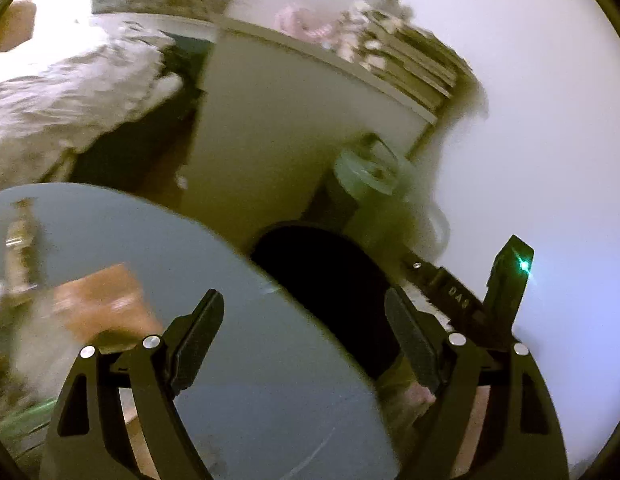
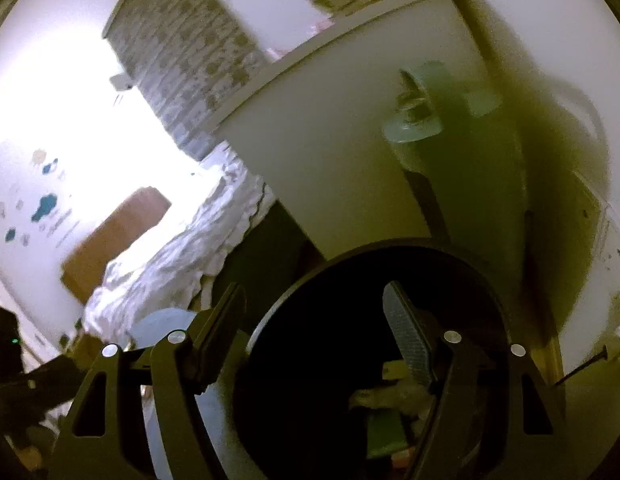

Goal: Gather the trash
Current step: 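Move both items over the black bin and open both grippers, then grasp the red-and-white milk box with the left gripper while the right grasps the white padded envelope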

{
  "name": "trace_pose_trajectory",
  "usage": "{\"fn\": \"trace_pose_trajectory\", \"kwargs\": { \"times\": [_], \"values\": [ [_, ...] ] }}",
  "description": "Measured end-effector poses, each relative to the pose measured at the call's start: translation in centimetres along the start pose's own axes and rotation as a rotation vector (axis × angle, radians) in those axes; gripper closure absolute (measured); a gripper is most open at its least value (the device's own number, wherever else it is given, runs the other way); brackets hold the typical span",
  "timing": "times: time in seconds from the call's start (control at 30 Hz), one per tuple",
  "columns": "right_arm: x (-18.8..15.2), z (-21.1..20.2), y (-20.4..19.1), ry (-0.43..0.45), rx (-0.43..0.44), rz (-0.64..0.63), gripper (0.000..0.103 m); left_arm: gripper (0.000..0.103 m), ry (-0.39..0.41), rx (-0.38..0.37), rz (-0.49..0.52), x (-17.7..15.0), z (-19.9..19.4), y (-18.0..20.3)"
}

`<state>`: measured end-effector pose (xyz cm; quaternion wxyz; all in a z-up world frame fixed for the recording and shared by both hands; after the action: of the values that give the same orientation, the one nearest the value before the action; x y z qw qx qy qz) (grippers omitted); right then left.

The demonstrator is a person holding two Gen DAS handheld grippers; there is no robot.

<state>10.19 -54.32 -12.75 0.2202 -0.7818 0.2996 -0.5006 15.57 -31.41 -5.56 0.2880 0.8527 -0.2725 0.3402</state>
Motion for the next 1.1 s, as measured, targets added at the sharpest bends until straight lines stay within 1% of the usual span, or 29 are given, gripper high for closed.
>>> {"fn": "trace_pose_trajectory", "kwargs": {
  "times": [0.03, 0.1, 0.2, 0.27, 0.37, 0.4, 0.43, 0.47, 0.5, 0.53, 0.57, 0.6, 0.7, 0.77, 0.83, 0.87, 0.9, 0.93, 1.0, 1.07, 1.1],
  "values": [
    [-0.4, 0.0, -0.6, -0.005, 0.004, -0.019, 0.027, 0.021, 0.008, 0.034, -0.011, -0.5, -1.6, -1.2],
    [-1.1, 0.0, -1.9, -0.013, 0.015, -0.058, 0.027, 0.021, 0.021, 0.095, -0.040, -1.6, -4.2, -3.4],
    [-2.3, -0.1, -3.7, -0.036, 0.046, -0.105, 0.027, 0.020, 0.054, 0.239, -0.106, -4.0, -9.3, -8.1],
    [-3.1, -0.1, -5.0, -0.064, 0.068, -0.128, 0.027, 0.020, 0.058, 0.321, -0.152, -5.7, -12.0, -10.9],
    [-4.8, -0.1, -8.1, -0.123, 0.107, -0.197, 0.027, 0.020, 0.050, 0.447, -0.204, -8.4, -15.4, -14.7],
    [-5.4, -0.1, -9.4, -0.146, 0.133, -0.217, 0.027, 0.020, 0.041, 0.484, -0.221, -9.1, -16.2, -15.8],
    [-6.2, -0.2, -11.6, -0.182, 0.174, -0.249, 0.026, 0.020, 0.028, 0.518, -0.251, -10.1, -17.0, -17.2],
    [-6.7, -0.2, -13.3, -0.206, 0.201, -0.276, 0.024, 0.020, 0.016, 0.529, -0.286, -10.9, -17.5, -18.1],
    [-7.5, -0.2, -15.6, -0.241, 0.232, -0.315, 0.020, 0.020, 0.008, 0.528, -0.313, -11.5, -17.8, -18.7],
    [-8.2, -0.2, -17.6, -0.271, 0.254, -0.351, 0.020, 0.020, 0.001, 0.523, -0.354, -12.2, -18.1, -19.4],
    [-9.1, -0.2, -20.1, -0.303, 0.280, -0.405, 0.020, 0.020, -0.001, 0.522, -0.369, -12.5, -18.1, -19.6],
    [-9.8, -0.2, -21.9, -0.324, 0.294, -0.447, 0.020, 0.020, 0.001, 0.523, -0.383, -12.7, -18.1, -19.9],
    [-13.1, 0.7, -28.6, -0.425, 0.341, -0.598, 0.020, 0.020, -0.003, 0.507, -0.418, -12.7, -17.4, -20.6],
    [-15.0, 1.6, -31.7, -0.482, 0.359, -0.654, 0.020, 0.020, -0.002, 0.495, -0.441, -12.4, -16.8, -21.1],
    [-17.1, 3.0, -34.6, -0.538, 0.361, -0.710, 0.020, 0.013, -0.004, 0.499, -0.449, -12.2, -16.5, -21.8],
    [-18.3, 3.8, -35.7, -0.563, 0.355, -0.740, 0.020, 0.013, -0.015, 0.509, -0.449, -12.4, -16.3, -22.0],
    [-19.6, 5.0, -37.0, -0.596, 0.343, -0.777, 0.020, 0.013, -0.034, 0.519, -0.451, -12.5, -16.0, -22.3],
    [-20.6, 5.7, -37.7, -0.620, 0.332, -0.799, 0.020, 0.013, -0.032, 0.515, -0.443, -12.6, -16.1, -22.5],
    [-22.9, 7.9, -39.1, -0.682, 0.294, -0.851, 0.020, 0.014, -0.043, 0.517, -0.406, -12.8, -16.3, -22.7],
    [-24.8, 9.5, -39.8, -0.728, 0.257, -0.890, 0.020, 0.017, -0.060, 0.508, -0.355, -13.2, -16.7, -22.7],
    [-25.6, 10.1, -39.8, -0.748, 0.241, -0.904, 0.020, 0.019, -0.067, 0.488, -0.334, -13.4, -16.9, -22.7]
  ]
}}
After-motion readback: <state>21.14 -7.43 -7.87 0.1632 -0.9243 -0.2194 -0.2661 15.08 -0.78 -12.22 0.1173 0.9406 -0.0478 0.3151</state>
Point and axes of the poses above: each gripper's, at about its wrist camera, not at the fingertips, and z roughly the way its jaws point, y to its right, x to its top, the point moved 6 cm from there along z, roughly the way its jaws point, and after that the axes turned 8 degrees about z, right-handed, at the moved point
